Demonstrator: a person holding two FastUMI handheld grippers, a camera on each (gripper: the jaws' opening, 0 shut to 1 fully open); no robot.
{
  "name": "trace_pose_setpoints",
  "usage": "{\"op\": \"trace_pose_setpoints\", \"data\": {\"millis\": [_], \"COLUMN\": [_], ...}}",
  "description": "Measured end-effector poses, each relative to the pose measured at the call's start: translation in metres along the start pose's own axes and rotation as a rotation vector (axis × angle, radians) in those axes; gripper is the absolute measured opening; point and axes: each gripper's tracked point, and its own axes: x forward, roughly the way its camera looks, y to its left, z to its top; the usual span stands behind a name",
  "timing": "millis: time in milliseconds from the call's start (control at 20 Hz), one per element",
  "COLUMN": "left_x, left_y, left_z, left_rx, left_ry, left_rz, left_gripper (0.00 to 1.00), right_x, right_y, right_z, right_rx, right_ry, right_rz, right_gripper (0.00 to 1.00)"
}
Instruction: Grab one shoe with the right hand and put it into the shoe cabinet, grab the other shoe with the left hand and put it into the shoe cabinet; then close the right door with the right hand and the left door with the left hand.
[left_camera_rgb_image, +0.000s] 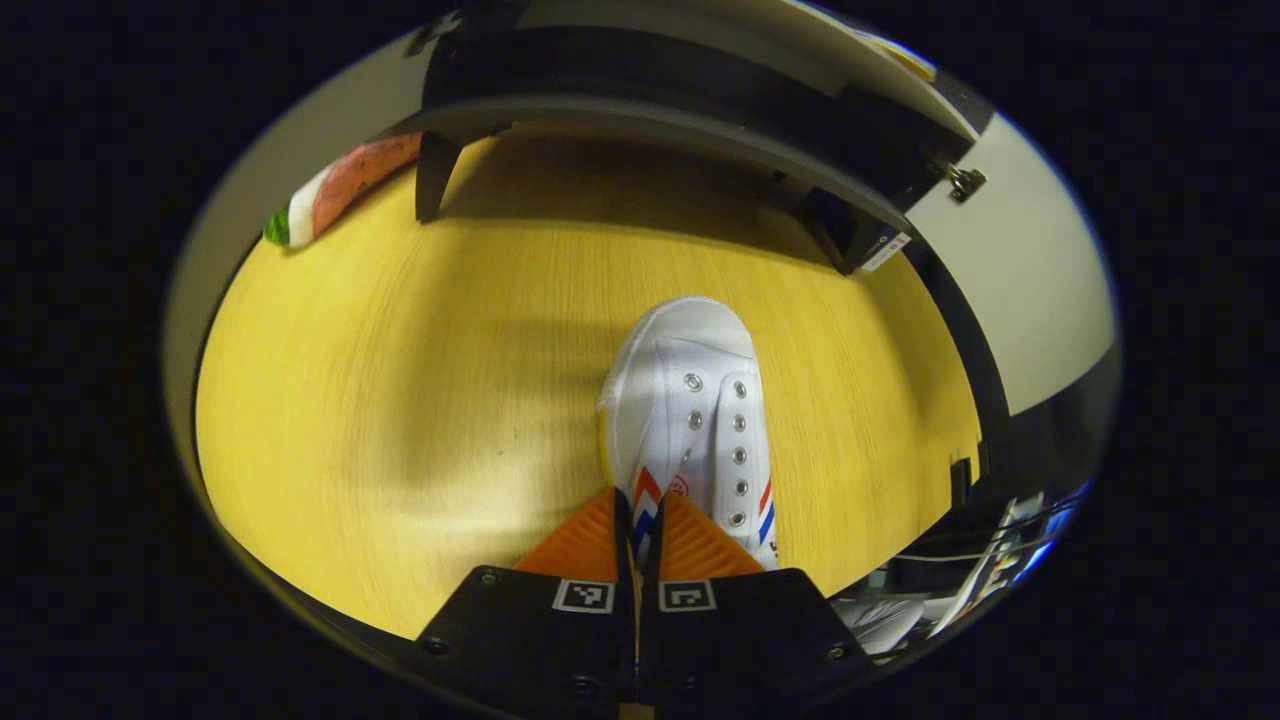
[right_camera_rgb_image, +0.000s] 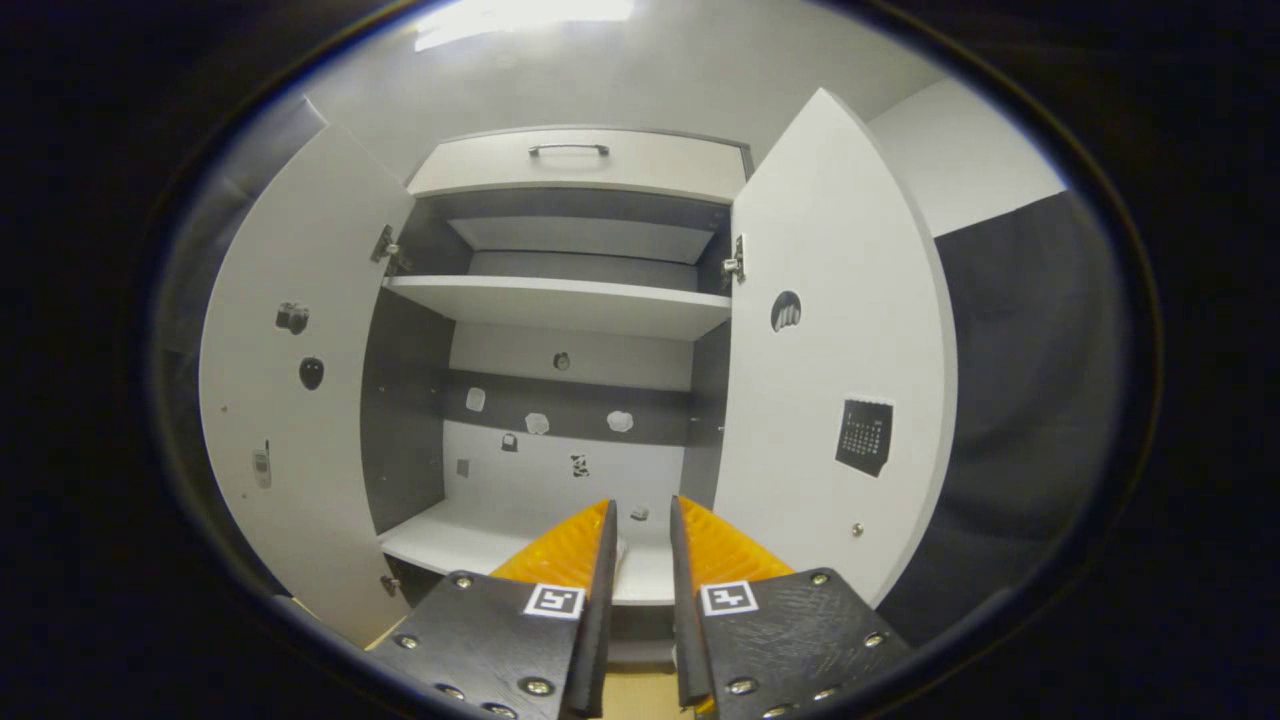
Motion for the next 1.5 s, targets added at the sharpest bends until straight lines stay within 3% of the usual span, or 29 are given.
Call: {"op": "trace_pose_setpoints", "data": {"millis": [250, 700, 900, 1150, 1500], "left_x": [-0.07, -0.204, -0.226, -0.193, -0.147], "left_y": [-0.028, -0.066, -0.061, -0.043, -0.032], "left_z": [0.076, 0.273, 0.349, 0.429, 0.453], "left_rx": [0.032, 0.058, 0.026, -0.041, -0.035], "left_ry": [-0.177, -0.6, -0.703, -0.699, -0.587], "left_rz": [-0.056, -0.129, -0.095, -0.038, -0.014], "left_gripper": [0.02, 0.01, 0.02, 0.01, 0.01], "right_x": [-0.005, -0.023, -0.037, -0.051, -0.053], "right_y": [-0.005, -0.014, -0.011, -0.017, -0.033], "right_z": [-0.003, -0.005, -0.006, -0.013, -0.014], "right_rx": [0.019, 0.088, 0.142, 0.141, 0.128], "right_ry": [-0.001, -0.012, -0.011, 0.002, 0.007], "right_rz": [-0.008, -0.007, 0.016, 0.006, -0.047], "right_gripper": [0.28, 0.28, 0.28, 0.28, 0.28]}}
